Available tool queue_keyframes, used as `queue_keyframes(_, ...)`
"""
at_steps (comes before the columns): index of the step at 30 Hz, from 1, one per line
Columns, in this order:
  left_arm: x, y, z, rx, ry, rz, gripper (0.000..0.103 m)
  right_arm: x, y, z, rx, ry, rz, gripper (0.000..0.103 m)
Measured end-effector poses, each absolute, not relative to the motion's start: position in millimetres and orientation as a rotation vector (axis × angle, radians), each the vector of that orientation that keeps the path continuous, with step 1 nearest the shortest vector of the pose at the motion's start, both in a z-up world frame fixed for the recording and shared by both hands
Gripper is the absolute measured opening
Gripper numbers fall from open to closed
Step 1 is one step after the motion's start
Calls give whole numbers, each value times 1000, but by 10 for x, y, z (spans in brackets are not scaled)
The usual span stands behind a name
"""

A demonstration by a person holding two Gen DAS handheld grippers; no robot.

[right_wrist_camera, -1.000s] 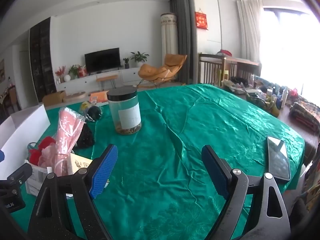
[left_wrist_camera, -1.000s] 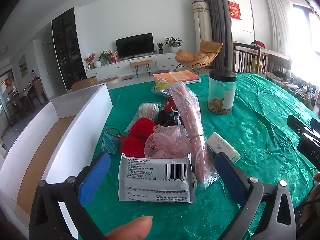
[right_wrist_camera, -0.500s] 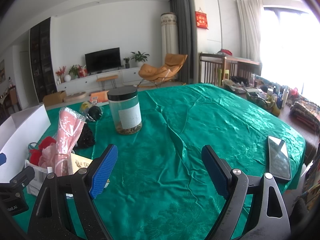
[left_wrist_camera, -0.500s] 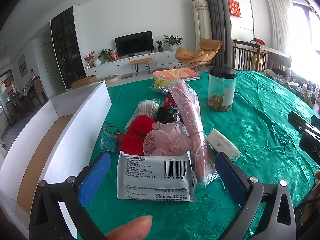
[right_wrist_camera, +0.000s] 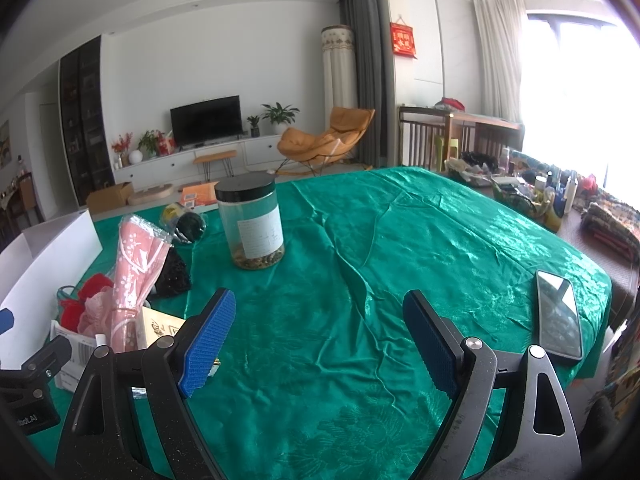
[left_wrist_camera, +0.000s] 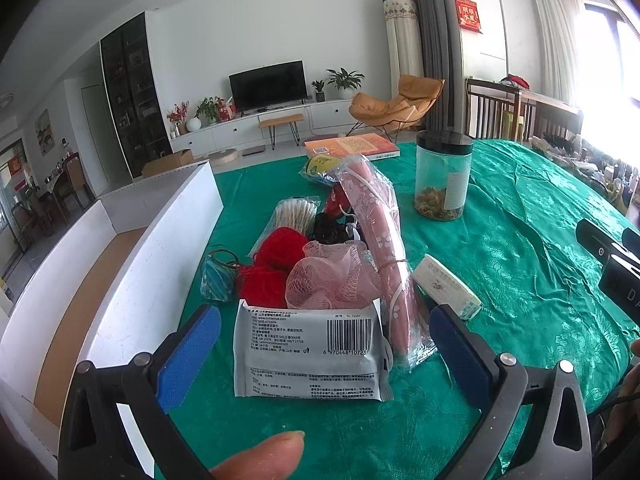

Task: Organize soft objects
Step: 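Move the left tool toward the white printed packet in the pile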

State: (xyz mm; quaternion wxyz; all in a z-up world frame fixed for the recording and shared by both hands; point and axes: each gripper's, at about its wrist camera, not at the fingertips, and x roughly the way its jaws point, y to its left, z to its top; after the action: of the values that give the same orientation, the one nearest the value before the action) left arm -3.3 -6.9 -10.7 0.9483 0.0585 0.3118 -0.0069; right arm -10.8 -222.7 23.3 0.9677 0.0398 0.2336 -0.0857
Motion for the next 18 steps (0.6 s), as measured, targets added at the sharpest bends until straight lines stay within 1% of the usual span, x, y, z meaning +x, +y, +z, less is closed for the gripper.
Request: queue_keyframes(18,-40,-70,-120,120,641,-15,103,-114,-2237,236,83,473,-172,88)
